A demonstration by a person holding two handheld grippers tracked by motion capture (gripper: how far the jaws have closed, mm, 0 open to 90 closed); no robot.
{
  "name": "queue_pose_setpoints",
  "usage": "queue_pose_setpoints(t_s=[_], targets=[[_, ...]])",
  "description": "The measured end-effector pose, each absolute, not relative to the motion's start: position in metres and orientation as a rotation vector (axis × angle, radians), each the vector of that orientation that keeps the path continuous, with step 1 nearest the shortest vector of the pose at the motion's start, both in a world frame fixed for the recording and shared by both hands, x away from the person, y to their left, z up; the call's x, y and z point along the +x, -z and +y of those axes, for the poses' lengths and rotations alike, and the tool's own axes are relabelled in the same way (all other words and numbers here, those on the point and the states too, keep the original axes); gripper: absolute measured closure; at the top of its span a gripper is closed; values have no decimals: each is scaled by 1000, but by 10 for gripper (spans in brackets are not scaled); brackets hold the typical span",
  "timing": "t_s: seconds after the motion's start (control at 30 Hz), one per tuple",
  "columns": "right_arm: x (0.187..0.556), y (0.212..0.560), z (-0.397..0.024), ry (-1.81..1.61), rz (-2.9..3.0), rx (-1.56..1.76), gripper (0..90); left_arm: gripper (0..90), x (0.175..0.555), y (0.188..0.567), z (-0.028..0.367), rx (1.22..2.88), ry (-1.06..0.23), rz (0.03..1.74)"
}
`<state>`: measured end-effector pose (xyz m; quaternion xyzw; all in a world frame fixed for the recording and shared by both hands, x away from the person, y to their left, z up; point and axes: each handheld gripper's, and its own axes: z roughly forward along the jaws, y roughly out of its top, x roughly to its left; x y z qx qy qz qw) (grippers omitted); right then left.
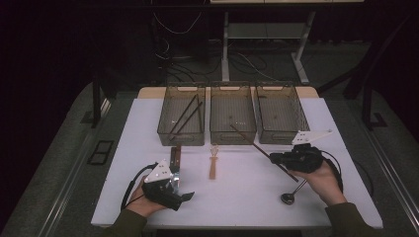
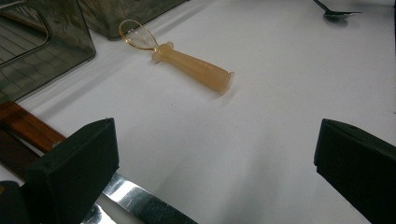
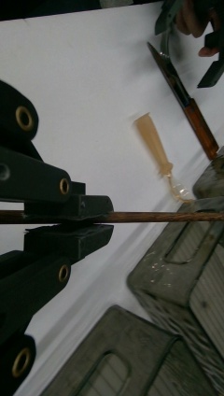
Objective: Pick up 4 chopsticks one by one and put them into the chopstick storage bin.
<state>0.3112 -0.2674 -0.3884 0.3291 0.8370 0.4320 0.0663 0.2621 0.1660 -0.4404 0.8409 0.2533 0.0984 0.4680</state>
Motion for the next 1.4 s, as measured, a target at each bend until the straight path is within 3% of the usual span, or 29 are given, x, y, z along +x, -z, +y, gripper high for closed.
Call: queue_pose_setpoints(t_s=[1.4], targets=[[391, 343, -147, -1438, 2433, 992, 849, 0, 262, 440, 166, 2041, -237, 629]])
